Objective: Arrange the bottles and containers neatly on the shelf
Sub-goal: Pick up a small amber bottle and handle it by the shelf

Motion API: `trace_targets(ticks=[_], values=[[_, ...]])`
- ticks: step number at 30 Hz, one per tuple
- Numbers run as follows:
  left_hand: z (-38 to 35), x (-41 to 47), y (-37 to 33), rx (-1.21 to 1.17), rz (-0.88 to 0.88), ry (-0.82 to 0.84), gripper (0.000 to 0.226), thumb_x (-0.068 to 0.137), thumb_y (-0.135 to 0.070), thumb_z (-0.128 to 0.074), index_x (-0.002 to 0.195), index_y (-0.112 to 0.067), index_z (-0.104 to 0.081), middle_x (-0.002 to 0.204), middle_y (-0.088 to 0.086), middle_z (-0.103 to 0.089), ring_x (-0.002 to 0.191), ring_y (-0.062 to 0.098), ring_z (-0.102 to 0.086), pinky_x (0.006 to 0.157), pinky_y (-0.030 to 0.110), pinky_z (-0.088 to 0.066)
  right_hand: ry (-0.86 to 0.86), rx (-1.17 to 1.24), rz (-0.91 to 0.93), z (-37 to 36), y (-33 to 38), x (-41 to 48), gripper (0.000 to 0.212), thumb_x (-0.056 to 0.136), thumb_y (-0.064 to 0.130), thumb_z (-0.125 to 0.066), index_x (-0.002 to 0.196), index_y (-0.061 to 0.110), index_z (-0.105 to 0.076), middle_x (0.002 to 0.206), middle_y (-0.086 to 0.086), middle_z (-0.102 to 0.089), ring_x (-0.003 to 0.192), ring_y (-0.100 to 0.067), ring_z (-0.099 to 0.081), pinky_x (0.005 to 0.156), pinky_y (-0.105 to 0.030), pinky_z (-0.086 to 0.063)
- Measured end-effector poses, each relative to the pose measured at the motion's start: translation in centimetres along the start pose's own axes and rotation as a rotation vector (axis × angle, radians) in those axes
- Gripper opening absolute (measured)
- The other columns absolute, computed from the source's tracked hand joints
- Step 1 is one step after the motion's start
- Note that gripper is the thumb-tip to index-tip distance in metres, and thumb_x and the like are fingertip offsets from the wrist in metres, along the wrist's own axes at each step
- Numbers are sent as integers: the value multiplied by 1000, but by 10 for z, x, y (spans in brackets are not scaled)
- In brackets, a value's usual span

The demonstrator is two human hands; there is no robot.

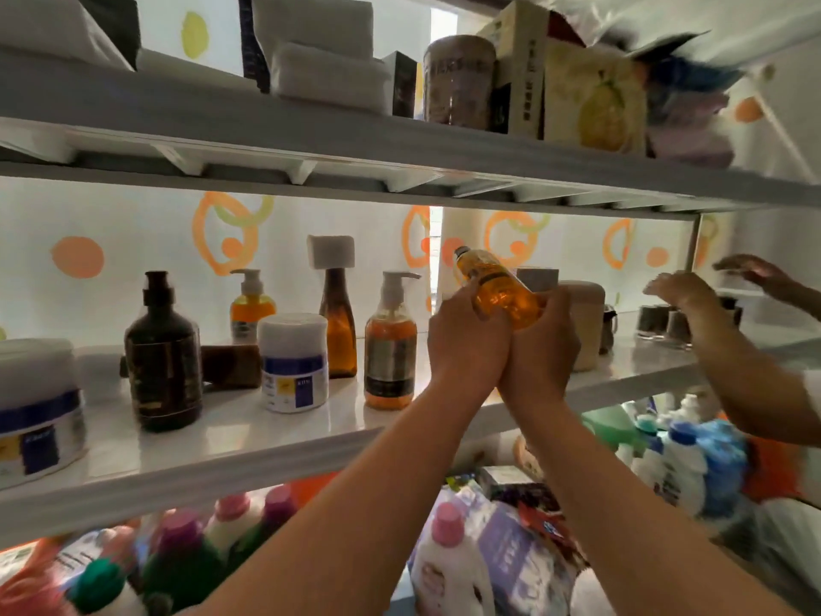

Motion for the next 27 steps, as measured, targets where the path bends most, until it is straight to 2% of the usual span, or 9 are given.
trace_targets(ticks=[2, 5, 8, 11, 14, 16, 20, 23, 27], values=[[-12, -2, 12, 19, 16, 20, 33, 94, -31, -47, 123, -22, -60, 109, 2, -69, 97, 18, -64, 91, 34, -52, 12, -23, -10, -3, -17, 0, 21, 86, 21, -61, 96, 13, -44, 98, -11, -58, 80, -20, -49, 52, -19, -29], [-22, -4, 32, 40, 50, 33, 34, 93, -29, -48, 124, -21, -58, 111, 1, -69, 97, 17, -63, 90, 29, -50, 52, -47, -43, -12, -41, -4, 23, 86, 21, -62, 98, 10, -47, 97, -11, -58, 78, -19, -49, 52, -15, -27], [-31, -4, 58, 29, 97, 55, 35, 92, -29, -51, 124, -19, -59, 106, 3, -70, 93, 18, -65, 88, 34, -54, 98, -47, -80, -26, -63, -12, 26, 85, 22, -63, 102, 9, -47, 99, -12, -58, 80, -19, -50, 55, -20, -31], [-37, -5, 77, 45, 128, 65, 37, 90, -30, -54, 125, -19, -59, 103, 3, -71, 91, 17, -66, 85, 36, -56, 125, -55, -106, -38, -79, -18, 24, 86, 20, -62, 102, 10, -46, 101, -11, -57, 80, -16, -48, 54, -18, -31], [-39, -4, 96, 68, 143, 50, 38, 89, -25, -54, 126, -18, -58, 98, 5, -71, 86, 17, -66, 81, 35, -56, 142, -71, -118, -50, -89, -22, 32, 86, 19, -62, 113, 8, -47, 106, -12, -59, 83, -17, -49, 66, -23, -34], [-39, -1, 105, 85, 149, 45, 39, 87, -20, -54, 125, -17, -59, 95, 6, -71, 84, 18, -65, 79, 35, -55, 152, -87, -141, -57, -96, -25, 33, 87, 18, -60, 115, 5, -47, 108, -14, -59, 85, -19, -49, 67, -24, -32], [-42, 4, 123, 100, 159, 44, 44, 89, -19, -54, 133, -18, -52, 105, 5, -71, 90, 15, -65, 78, 26, -53, 179, -96, -167, -72, -112, -28, 27, 86, 18, -59, 107, 7, -47, 101, -15, -60, 84, -23, -55, 56, -23, -33], [-46, 6, 133, 93, 170, 32, 46, 90, -20, -54, 136, -16, -48, 108, 5, -69, 90, 13, -63, 81, 26, -53, 198, -95, -183, -82, -124, -28, 32, 84, 22, -62, 109, 7, -48, 101, -14, -61, 89, -28, -59, 66, -29, -41], [-51, 12, 143, 106, 170, 21, 47, 90, -20, -54, 136, -17, -47, 106, 5, -69, 88, 12, -62, 79, 24, -51, 215, -104, -188, -88, -129, -25, 40, 84, 23, -64, 115, 7, -46, 108, -13, -59, 95, -28, -57, 70, -30, -41]])
Point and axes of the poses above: each hand's wrist, its own x-axis towards the middle knuckle, its own z-axis out of the back of the hand, y = z × x, the point moved 7 cm from there along x, towards the middle knuckle
